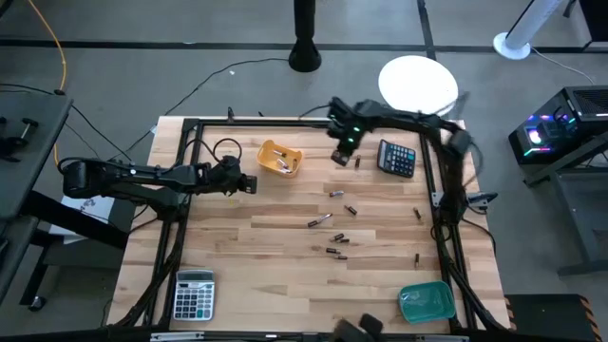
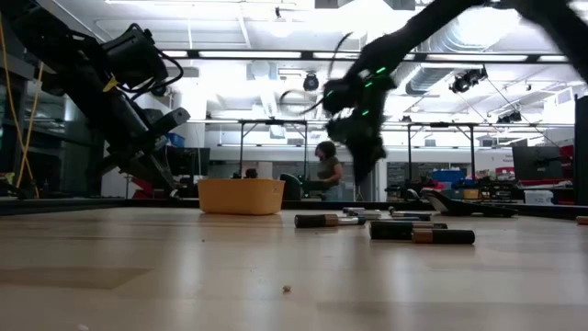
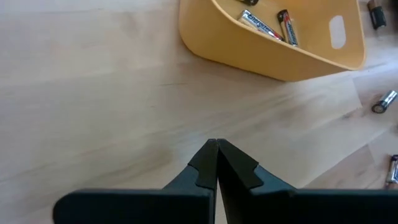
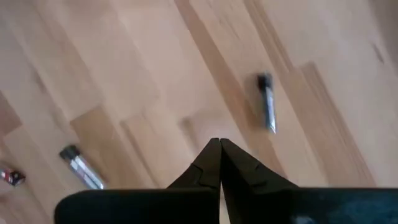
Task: Sort batteries
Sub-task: Put the silver battery into the yellow bin
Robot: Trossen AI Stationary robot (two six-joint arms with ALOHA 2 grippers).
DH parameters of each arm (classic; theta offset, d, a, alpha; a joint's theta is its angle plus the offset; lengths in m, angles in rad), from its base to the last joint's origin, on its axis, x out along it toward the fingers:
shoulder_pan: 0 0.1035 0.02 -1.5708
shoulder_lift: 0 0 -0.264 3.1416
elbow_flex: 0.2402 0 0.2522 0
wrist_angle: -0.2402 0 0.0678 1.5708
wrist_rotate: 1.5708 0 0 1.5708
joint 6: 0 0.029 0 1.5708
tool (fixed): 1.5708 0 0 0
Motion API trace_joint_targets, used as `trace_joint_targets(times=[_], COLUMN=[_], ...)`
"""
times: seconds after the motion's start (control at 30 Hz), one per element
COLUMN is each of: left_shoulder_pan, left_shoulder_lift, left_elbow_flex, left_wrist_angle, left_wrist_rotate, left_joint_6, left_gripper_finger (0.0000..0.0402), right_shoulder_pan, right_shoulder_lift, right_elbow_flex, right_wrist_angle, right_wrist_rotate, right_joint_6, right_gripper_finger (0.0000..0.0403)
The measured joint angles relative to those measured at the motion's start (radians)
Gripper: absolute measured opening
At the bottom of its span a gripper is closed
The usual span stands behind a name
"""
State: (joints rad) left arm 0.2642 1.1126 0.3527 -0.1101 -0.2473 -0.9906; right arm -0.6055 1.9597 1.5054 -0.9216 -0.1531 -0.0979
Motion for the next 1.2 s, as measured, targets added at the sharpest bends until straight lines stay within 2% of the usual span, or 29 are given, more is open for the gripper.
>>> trace_joint_targets(times=[0.17,0.3,0.37,0.47,0.6,0.83,1.07,1.2], left_shoulder_pan=[0.0,0.004,0.004,0.004,0.003,0.003,0.003,0.003], left_shoulder_lift=[0.0,0.0,0.0,0.0,0.0,0.0,0.0,0.0], left_elbow_flex=[0.0,0.0,0.0,0.0,0.0,0.0,0.0,0.0], left_wrist_angle=[0.001,0.002,0.003,0.003,0.003,0.003,0.003,0.003], left_wrist_rotate=[-0.026,-0.035,-0.033,-0.026,-0.015,0.004,0.003,0.003], left_joint_6=[-0.002,-0.002,-0.003,-0.004,-0.011,-0.021,-0.021,-0.013], left_gripper_finger=[0.0,0.0,0.0,0.0,0.0,0.0,0.0,0.0], right_shoulder_pan=[0.013,0.036,0.04,0.039,0.054,0.068,0.102,0.132], right_shoulder_lift=[-0.284,-0.359,-0.332,-0.244,-0.122,0.042,0.099,0.118], right_elbow_flex=[-0.308,-0.412,-0.398,-0.355,-0.245,-0.082,-0.08,-0.076], right_wrist_angle=[0.234,0.408,0.415,0.386,0.36,0.196,0.158,0.16], right_wrist_rotate=[0.003,-0.002,0.006,0.013,0.011,0.031,0.017,0.065], right_joint_6=[0.08,0.09,0.143,0.131,0.085,-0.014,-0.04,-0.063], right_gripper_finger=[0.0,0.0,0.0003,0.0022,0.0072,0.0156,0.0168,0.0161])
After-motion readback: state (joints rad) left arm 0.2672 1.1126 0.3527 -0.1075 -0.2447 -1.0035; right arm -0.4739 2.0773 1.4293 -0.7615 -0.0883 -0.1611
